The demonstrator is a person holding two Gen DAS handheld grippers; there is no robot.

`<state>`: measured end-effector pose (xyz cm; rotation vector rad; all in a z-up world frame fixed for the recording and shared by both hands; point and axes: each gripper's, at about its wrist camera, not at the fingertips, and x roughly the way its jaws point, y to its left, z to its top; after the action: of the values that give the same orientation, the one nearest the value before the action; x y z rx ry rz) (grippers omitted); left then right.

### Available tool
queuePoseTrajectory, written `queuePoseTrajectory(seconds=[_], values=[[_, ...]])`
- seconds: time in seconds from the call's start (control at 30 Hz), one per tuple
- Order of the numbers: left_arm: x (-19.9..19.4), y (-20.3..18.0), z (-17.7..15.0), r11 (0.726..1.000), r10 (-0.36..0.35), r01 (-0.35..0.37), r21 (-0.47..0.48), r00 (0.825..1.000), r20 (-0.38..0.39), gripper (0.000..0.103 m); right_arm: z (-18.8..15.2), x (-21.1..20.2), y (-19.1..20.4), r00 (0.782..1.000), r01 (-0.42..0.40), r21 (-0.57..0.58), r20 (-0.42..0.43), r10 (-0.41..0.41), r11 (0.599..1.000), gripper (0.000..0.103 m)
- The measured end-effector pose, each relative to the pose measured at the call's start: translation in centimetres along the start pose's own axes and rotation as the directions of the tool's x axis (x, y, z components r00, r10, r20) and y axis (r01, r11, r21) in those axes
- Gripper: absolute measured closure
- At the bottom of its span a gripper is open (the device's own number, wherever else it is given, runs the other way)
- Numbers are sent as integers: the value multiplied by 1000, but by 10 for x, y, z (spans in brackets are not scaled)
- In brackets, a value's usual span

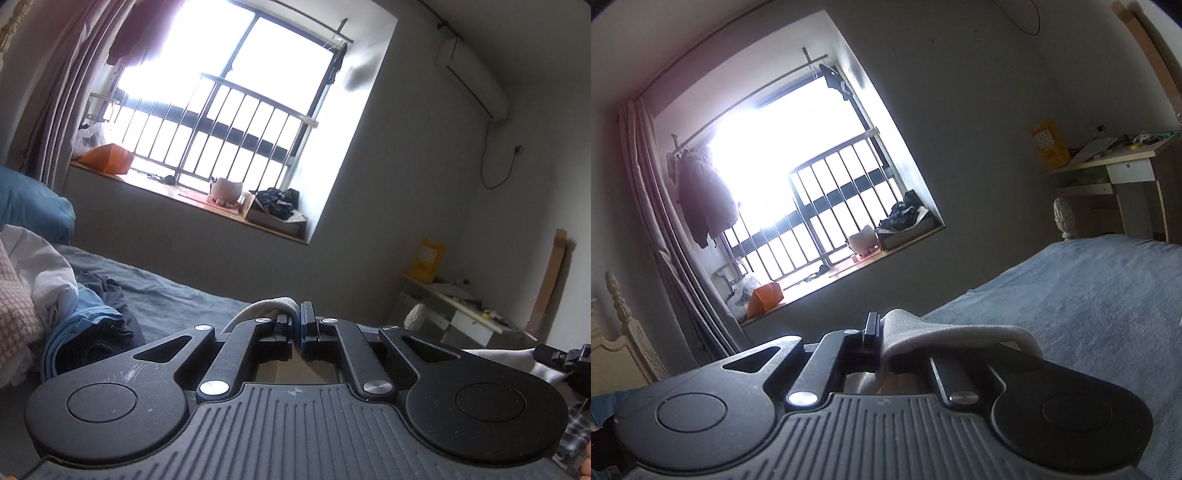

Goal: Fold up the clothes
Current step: 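Lift the sweatshirt high with both grippers and shake it out, then lay the sweatshirt flat on the bed with both grippers and release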

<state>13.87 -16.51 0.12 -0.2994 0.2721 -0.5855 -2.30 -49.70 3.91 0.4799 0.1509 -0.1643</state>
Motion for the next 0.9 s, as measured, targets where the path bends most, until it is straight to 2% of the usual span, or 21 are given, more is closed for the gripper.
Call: queuePoseTrajectory(seconds=[0.17,0.23,0.27,0.3,0.33,0.37,0.4,0.43,0.47,0.5,0.57,0.63,0.73,0.83,0.9], values=[[51,7,-20,998,64,-63,25,996,-65,99,-21,63,-22,997,33,-6,-72,-33,999,99],[87,20,-33,998,67,-70,-8,981,-179,95,-32,95,-38,991,44,26,-126,-40,999,98],[107,28,-41,997,64,-73,-30,967,-246,86,-38,113,-46,987,50,47,-157,-42,998,98],[129,38,-52,995,47,-73,-64,939,-340,58,-44,132,-58,979,63,80,-200,-46,995,95],[147,49,-66,989,39,-96,-109,899,-436,51,-54,154,-75,961,99,138,-272,-59,985,79],[157,60,-79,979,36,-133,-156,862,-505,51,-66,175,-92,931,152,196,-359,-74,969,66],[163,70,-92,964,28,-171,-202,826,-562,51,-77,192,-108,898,204,247,-433,-81,947,48],[161,77,-99,953,12,-183,-242,819,-574,52,-90,200,-122,872,249,295,-484,-81,923,46],[155,82,-101,944,-7,-179,-278,830,-558,52,-102,206,-135,847,287,342,-527,-70,895,46],[148,88,-104,933,-26,-173,-314,841,-541,51,-112,207,-144,836,303,386,-546,-49,871,46],[136,95,-102,918,-59,-148,-368,867,-495,51,-118,198,-150,850,284,435,-527,-15,855,46],[125,99,-96,909,-69,-136,-393,883,-464,51,-117,188,-150,871,238,454,-492,19,859,45],[103,101,-84,898,-79,-128,-420,893,-443,51,-114,178,-149,880,200,471,-473,54,859,45],[77,103,-69,895,-108,-105,-433,891,-440,50,-109,161,-145,880,170,503,-465,99,847,45],[53,105,-56,903,-127,-80,-422,889,-440,50,-107,140,-139,873,135,526,-464,150,840,45]])
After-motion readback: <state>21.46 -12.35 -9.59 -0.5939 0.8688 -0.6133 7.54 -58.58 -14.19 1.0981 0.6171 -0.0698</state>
